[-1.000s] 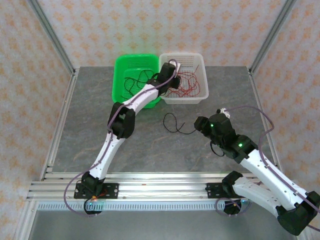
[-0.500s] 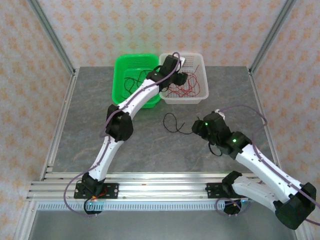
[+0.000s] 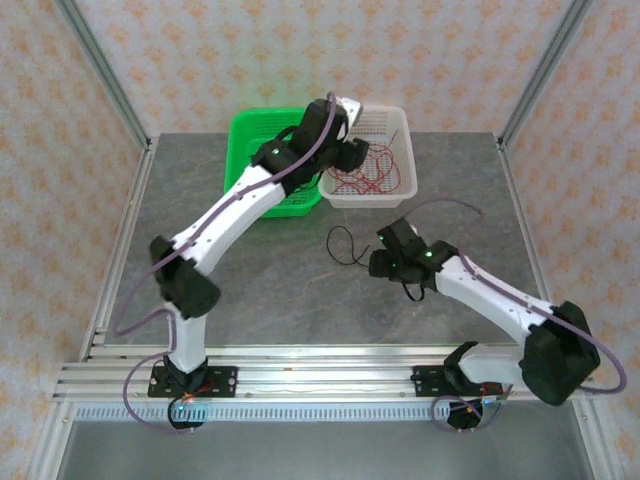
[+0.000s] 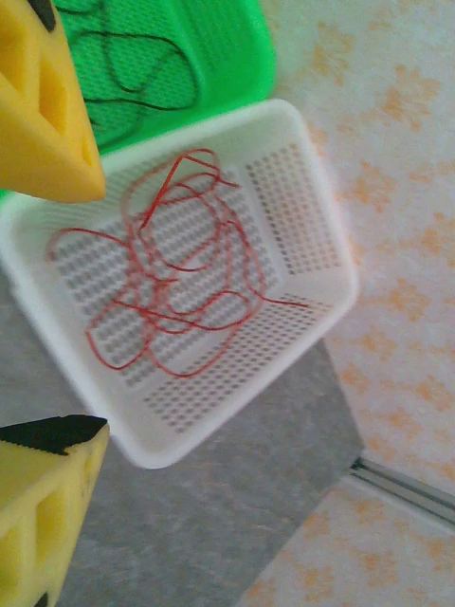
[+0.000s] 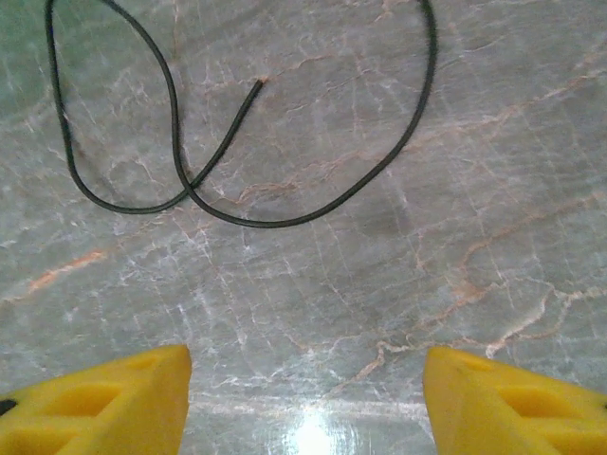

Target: Untangle the cables

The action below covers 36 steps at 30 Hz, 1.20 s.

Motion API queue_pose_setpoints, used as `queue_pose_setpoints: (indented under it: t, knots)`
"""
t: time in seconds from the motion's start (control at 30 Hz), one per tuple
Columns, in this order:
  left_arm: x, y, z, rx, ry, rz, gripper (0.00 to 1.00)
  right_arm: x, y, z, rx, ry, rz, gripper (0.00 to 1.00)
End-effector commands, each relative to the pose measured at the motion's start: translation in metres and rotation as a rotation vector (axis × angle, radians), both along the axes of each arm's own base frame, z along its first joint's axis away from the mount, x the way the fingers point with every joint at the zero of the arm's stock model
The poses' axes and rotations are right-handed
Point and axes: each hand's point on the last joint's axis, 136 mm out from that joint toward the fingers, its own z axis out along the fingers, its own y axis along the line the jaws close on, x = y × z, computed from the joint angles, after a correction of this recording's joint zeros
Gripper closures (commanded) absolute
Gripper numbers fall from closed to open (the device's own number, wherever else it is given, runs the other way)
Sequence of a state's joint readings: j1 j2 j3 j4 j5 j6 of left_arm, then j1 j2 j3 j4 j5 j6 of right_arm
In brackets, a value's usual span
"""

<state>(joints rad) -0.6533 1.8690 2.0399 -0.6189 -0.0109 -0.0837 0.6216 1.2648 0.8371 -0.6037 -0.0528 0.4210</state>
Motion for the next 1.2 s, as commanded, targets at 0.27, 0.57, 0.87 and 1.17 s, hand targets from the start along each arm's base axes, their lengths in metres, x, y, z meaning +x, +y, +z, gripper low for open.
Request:
queue_pose_setpoints:
  t: [0.27, 0.57, 0.87, 1.17]
  knots:
    - [-0.073, 0.065, -0.020, -0.146, 0.018, 0.150, 0.37, 0.005, 0.078, 0.005, -0.084, -0.017, 0.567, 0.34]
    - [-0.107, 0.092, -0.028, -0.211, 0.022, 0.192, 0.38, 0.025, 0.114, -0.026, -0.304, 0.021, 0.891, 0.34]
    - [-0.137, 0.126, -0.042, -0.209, 0.036, 0.260, 0.38, 0.057, 0.130, -0.053, -0.328, 0.092, 0.977, 0.39]
    - [-0.151, 0.143, -0.044, -0.201, 0.041, 0.293, 0.38, 0.055, 0.117, -0.082, -0.291, 0.174, 0.981, 0.43]
